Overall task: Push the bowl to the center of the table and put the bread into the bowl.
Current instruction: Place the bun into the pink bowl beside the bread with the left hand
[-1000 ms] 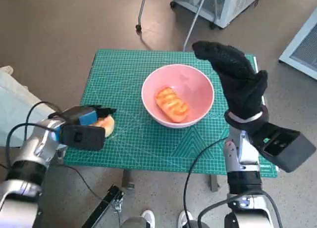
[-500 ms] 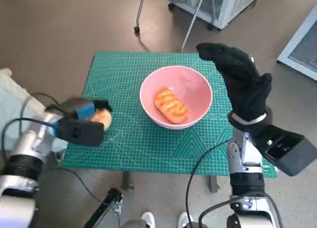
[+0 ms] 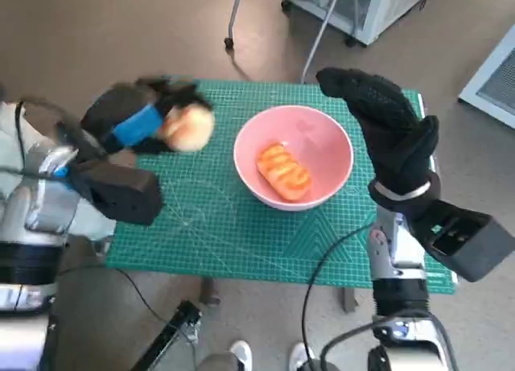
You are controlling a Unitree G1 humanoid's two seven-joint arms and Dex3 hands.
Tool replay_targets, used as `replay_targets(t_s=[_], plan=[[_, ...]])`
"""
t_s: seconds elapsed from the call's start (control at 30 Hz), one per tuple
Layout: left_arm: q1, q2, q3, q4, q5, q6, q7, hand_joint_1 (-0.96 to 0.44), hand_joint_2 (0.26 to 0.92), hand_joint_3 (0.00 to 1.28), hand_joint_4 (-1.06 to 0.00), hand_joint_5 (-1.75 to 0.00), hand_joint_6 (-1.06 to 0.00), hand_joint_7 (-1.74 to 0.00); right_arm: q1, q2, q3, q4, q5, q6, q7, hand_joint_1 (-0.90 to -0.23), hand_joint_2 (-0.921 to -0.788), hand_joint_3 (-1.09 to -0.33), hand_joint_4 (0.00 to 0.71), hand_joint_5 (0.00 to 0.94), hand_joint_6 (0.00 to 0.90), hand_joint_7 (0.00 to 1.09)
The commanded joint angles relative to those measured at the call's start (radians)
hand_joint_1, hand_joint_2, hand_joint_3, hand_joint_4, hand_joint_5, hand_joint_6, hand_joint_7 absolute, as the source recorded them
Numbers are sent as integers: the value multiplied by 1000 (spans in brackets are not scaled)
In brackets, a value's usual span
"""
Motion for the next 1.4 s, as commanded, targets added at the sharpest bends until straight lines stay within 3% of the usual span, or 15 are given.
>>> replay_targets(t_s=[0.03,0.23,0.43,0.5,0.57,0.6,0.67,0.73,0.87,1.1,1.4], plan=[[-77,-83,-42,-9,31,-13,35,1,921,111,-618,-1202,-600,-1234,5,4,-2,16,19,18,20,-716,-921,-750,294,51,-1,941],[-150,-184,-100,117,55,-67,80,0,921,110,-613,-1207,-606,-1228,5,3,-4,18,23,19,31,-717,-921,-748,293,52,-1,942],[-203,-270,-156,275,70,-94,88,-2,920,133,-581,-1351,-601,-1127,7,-1,-5,21,11,3,29,-716,-921,-747,293,55,-1,938],[-213,-295,-172,320,61,-66,50,-1,920,174,-561,-1348,-522,-1231,8,-3,-5,21,8,0,29,-713,-921,-749,293,56,-1,935],[-217,-311,-188,346,53,-16,-11,-1,921,288,-405,-1435,-416,-1405,11,-5,-5,18,6,-2,26,-710,-921,-752,293,57,-1,933],[-218,-316,-195,352,52,9,-39,-6,888,298,-324,-1230,-350,-1237,12,-6,-5,17,5,-2,24,-709,-921,-752,293,57,-1,932],[-226,-329,-217,348,59,111,-132,-9,811,287,-146,-550,-153,-782,15,-8,-5,11,1,-3,20,-708,-921,-756,290,57,-1,930],[-232,-341,-233,336,66,191,-195,-7,765,263,-59,-225,-62,-536,19,-10,-6,5,-3,-5,17,-708,-921,-760,287,56,-1,926],[-216,-347,-240,297,66,268,-245,-17,749,203,-23,-62,-24,-469,21,-15,-11,2,-9,-10,10,-708,-921,-762,284,55,-1,921],[-174,-344,-211,313,33,206,-200,-27,756,160,-30,-15,-50,-476,23,-19,-19,-1,-27,-19,-10,-710,-921,-764,285,57,0,918],[-131,-330,-98,308,-94,101,-135,-100,805,113,-219,-47,-330,-489,9,-19,-29,15,-33,-42,-24,-707,-921,-768,294,62,8,914]])
